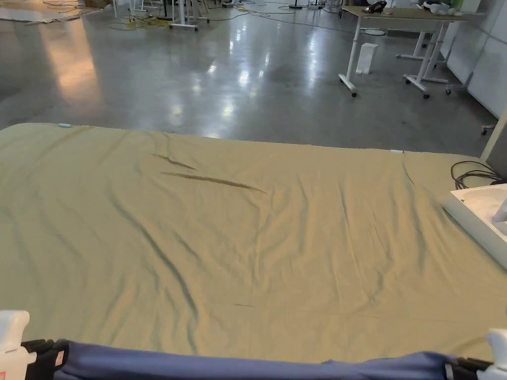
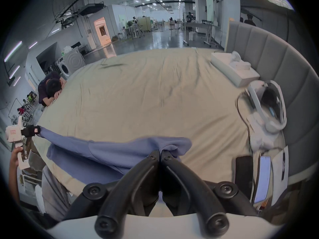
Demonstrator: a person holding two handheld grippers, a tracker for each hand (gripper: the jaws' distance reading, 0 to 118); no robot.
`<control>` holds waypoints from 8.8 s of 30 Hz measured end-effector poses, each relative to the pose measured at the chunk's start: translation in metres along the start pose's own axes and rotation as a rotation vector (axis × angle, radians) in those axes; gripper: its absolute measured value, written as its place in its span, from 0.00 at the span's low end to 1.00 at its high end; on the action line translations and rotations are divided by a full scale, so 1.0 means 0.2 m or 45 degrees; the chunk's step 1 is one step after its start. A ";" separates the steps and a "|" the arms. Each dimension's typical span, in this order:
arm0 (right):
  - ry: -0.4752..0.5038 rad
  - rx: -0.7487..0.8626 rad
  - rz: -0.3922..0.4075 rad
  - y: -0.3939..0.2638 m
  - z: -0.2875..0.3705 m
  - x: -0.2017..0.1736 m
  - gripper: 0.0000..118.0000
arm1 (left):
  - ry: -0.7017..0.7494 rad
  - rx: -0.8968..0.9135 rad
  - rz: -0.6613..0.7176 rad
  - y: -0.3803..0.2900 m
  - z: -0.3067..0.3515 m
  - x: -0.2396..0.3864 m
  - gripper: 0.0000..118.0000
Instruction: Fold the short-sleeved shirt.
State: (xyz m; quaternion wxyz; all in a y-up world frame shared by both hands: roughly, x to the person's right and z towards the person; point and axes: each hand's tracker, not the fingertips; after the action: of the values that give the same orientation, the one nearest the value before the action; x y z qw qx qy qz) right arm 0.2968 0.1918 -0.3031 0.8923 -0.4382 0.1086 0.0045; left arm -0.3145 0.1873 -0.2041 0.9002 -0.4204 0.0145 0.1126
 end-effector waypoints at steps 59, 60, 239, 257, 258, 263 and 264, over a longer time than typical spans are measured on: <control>-0.205 0.919 0.128 0.39 0.04 -0.78 0.00 | 0.144 0.641 -0.041 0.34 0.04 0.42 0.01; -0.195 0.914 0.136 0.40 0.04 -0.78 0.00 | 0.094 0.590 -0.007 0.33 0.04 0.35 0.01; -0.027 0.417 0.145 0.17 -0.18 -0.74 0.00 | -0.852 -0.376 0.567 -0.38 -0.53 -0.12 0.55; -0.002 0.469 0.123 0.20 -0.12 -0.71 0.00 | -0.755 -0.206 0.407 -0.18 -0.20 -0.01 0.12; -0.002 0.477 0.125 0.20 -0.11 -0.71 0.00 | -0.733 -0.196 0.395 -0.14 -0.15 -0.02 0.12; 0.003 0.510 0.129 0.22 -0.08 -0.71 0.00 | -0.498 -0.189 0.292 0.03 0.07 -0.07 0.12; 0.007 0.515 0.128 0.22 -0.08 -0.71 0.00 | -0.431 -0.197 0.256 0.06 0.10 -0.06 0.12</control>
State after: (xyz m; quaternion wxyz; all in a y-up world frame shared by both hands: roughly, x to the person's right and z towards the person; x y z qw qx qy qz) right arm 0.1503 0.2188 -0.3194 0.9604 -0.2441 0.1315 0.0259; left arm -0.3306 0.2072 -0.1985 0.8390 -0.4600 -0.1038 0.2716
